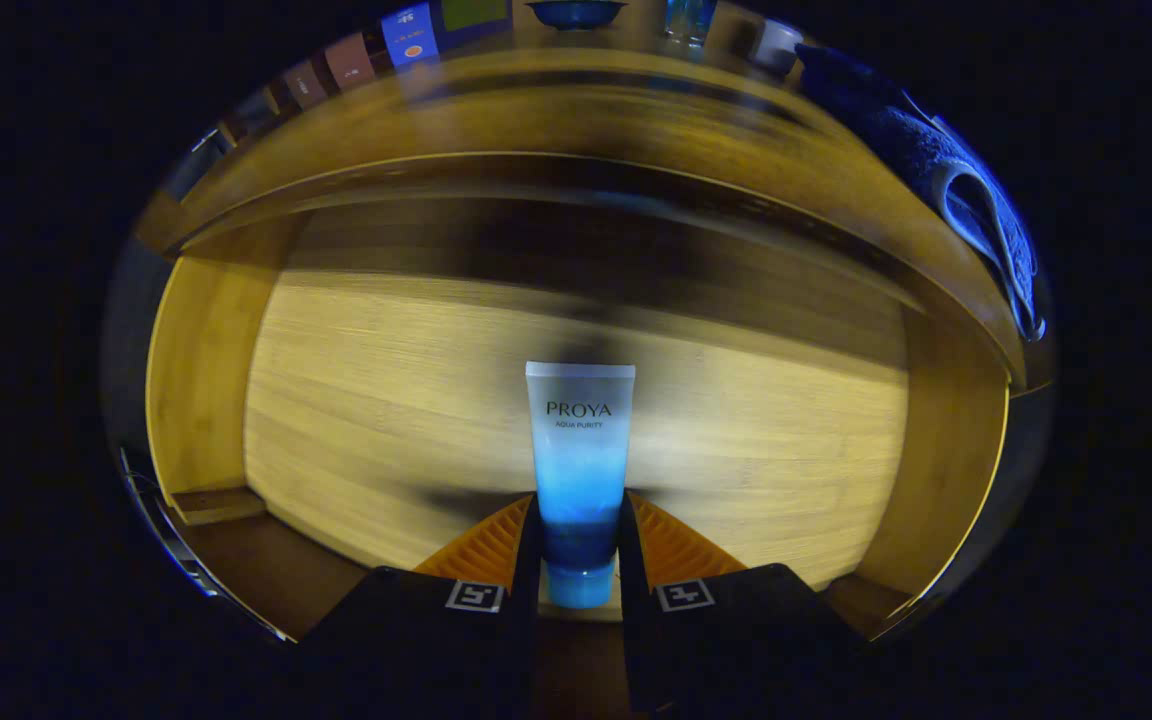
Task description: Pull open the drawer, take out the items inside it, and place them on the countertop above the cabinet.
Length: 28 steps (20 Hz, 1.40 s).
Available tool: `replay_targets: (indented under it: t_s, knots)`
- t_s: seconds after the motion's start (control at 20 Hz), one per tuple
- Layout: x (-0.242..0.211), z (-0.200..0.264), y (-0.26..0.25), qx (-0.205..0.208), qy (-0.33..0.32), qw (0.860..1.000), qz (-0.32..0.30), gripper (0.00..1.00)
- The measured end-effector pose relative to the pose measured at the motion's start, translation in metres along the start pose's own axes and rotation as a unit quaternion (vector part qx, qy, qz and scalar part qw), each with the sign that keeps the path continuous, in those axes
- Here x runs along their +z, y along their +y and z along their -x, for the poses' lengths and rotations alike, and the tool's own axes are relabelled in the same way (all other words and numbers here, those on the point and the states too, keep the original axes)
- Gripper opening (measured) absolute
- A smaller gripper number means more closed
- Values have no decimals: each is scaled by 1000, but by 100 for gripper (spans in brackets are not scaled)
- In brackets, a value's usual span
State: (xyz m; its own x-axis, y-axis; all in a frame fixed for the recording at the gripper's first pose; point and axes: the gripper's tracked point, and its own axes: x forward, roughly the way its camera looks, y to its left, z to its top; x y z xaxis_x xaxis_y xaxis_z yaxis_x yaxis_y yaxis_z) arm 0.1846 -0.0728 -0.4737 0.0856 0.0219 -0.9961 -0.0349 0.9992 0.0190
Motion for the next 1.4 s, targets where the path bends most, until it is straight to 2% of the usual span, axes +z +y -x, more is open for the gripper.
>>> replay_targets:
  t_s: [0.35,0.75,1.0,1.4]
  knots:
    - [19,43,11,42,-58,997,21,41]
    - [64,144,29,93,-140,985,24,40]
    - [122,162,21,65,-178,982,14,40]
    - [194,111,-10,-3,-160,987,-15,41]
